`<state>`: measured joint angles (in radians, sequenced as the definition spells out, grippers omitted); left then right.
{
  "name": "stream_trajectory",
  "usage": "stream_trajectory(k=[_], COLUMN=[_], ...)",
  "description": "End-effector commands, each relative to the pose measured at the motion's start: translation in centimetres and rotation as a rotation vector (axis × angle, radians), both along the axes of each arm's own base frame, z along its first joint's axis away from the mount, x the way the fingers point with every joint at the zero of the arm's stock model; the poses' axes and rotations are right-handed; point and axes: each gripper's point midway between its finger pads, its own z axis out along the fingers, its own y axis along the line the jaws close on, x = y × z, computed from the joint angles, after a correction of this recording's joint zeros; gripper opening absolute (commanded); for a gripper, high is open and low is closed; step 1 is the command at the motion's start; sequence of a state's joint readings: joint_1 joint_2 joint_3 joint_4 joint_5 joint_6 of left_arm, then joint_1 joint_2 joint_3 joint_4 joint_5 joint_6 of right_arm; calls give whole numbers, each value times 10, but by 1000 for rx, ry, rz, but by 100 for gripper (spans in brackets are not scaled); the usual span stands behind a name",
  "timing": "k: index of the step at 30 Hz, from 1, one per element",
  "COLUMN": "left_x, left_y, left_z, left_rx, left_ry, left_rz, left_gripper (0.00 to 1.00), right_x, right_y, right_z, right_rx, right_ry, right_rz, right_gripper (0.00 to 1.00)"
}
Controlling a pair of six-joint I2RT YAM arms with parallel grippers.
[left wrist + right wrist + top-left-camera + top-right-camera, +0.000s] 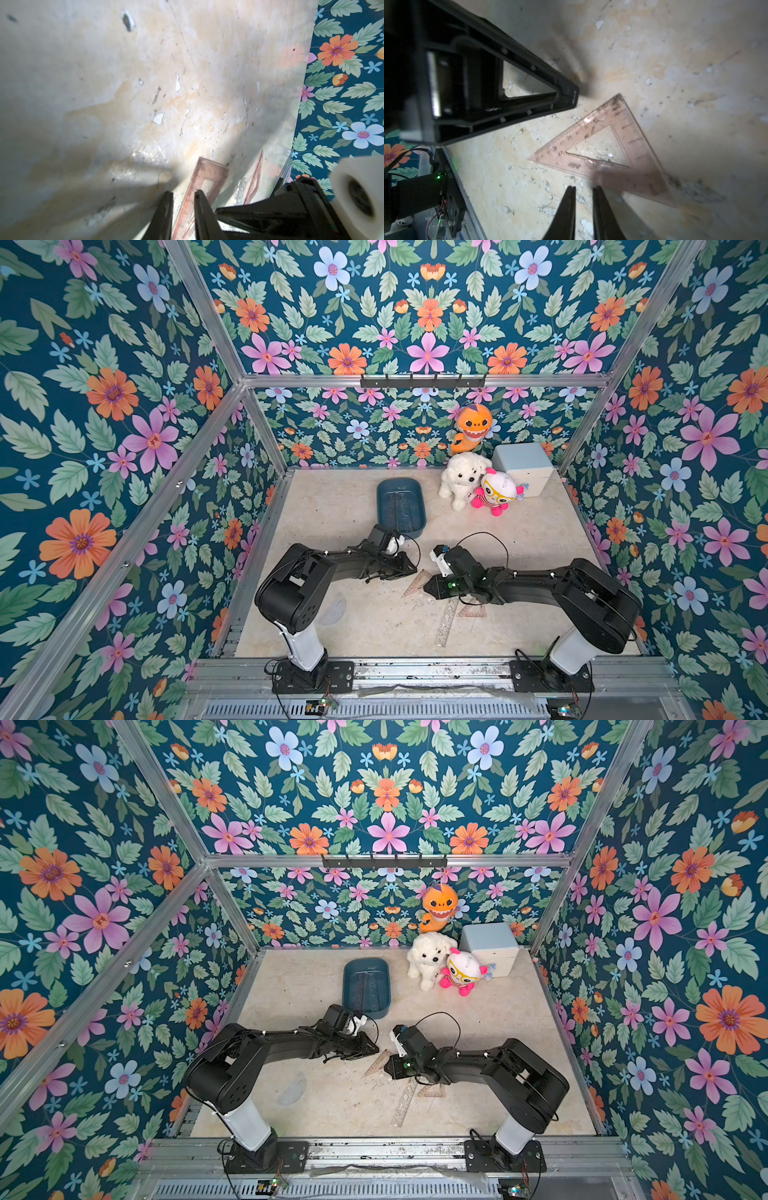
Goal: Put the scattered rulers into the storage box
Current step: Pick up the ruler from the center of the board.
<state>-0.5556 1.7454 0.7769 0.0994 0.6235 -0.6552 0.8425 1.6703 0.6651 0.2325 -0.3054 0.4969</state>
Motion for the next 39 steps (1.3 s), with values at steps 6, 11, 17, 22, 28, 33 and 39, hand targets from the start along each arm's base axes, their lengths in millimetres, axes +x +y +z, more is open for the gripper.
stream_trajectory(k=[6,11,17,22,28,33,39], left_x=[-4,-6,-14,-20,-19,-10,36], left_y=[7,7,2,2,3,-1,-13], left_z=[-14,-16,-15,-17,-14,5,62], left_rx=[54,42,-7,-21,-22,-27,-55], left_ry=[23,32,55,70,63,33,-79], left_rz=[-1,2,-6,-7,-2,3,67], left_gripper=[26,27,27,25,9,0,0], right_x=[1,7,9,10,11,11,20], right_y=[-5,-4,-3,-4,-4,-6,-21], right_z=[-19,-15,-27,-33,-28,2,47], right_rx=[-14,-4,-11,-14,-2,29,66], right_ry=[31,24,48,57,50,5,-80], right_rz=[-20,-25,-22,-25,-22,-2,-5], right_gripper=[18,18,18,17,17,17,18])
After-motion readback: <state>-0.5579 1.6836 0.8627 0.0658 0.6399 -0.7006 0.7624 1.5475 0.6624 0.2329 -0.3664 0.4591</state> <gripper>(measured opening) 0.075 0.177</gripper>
